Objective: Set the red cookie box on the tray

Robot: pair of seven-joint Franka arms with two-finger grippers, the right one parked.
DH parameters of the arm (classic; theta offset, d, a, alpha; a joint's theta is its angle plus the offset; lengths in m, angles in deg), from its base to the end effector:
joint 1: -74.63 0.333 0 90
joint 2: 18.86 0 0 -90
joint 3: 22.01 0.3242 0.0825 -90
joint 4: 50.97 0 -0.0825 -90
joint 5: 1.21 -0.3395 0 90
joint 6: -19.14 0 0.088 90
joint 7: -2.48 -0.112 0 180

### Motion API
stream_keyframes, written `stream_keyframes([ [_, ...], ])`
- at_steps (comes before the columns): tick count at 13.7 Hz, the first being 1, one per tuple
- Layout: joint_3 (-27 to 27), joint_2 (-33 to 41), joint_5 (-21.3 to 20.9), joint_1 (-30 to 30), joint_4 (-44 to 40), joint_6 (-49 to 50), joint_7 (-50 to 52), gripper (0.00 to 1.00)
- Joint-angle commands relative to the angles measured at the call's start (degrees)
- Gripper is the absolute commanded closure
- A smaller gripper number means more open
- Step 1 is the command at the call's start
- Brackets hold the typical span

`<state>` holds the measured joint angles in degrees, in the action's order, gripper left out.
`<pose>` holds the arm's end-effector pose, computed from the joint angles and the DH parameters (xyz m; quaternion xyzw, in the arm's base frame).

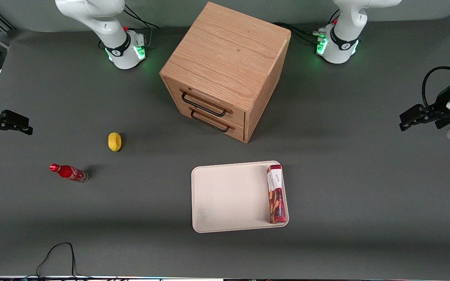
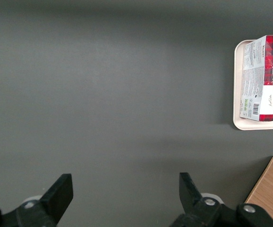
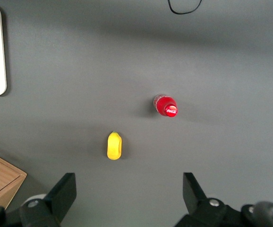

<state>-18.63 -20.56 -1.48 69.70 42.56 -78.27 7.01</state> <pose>0.5297 -0.0143 0.5973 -0.9995 -0.0257 -0.0192 0.0022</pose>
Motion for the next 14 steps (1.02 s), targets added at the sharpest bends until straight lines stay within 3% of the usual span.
stream_keyframes([
  [1, 0.49, -0.59, 1.07, 0.44, -1.96, 1.96, -1.18, 0.00],
  [4, -2.23, 0.29, 1.07, 3.08, -0.99, 1.96, -1.36, 0.00],
  [14, -2.32, 0.20, 1.07, 2.82, -1.25, 3.37, -1.27, 0.00],
])
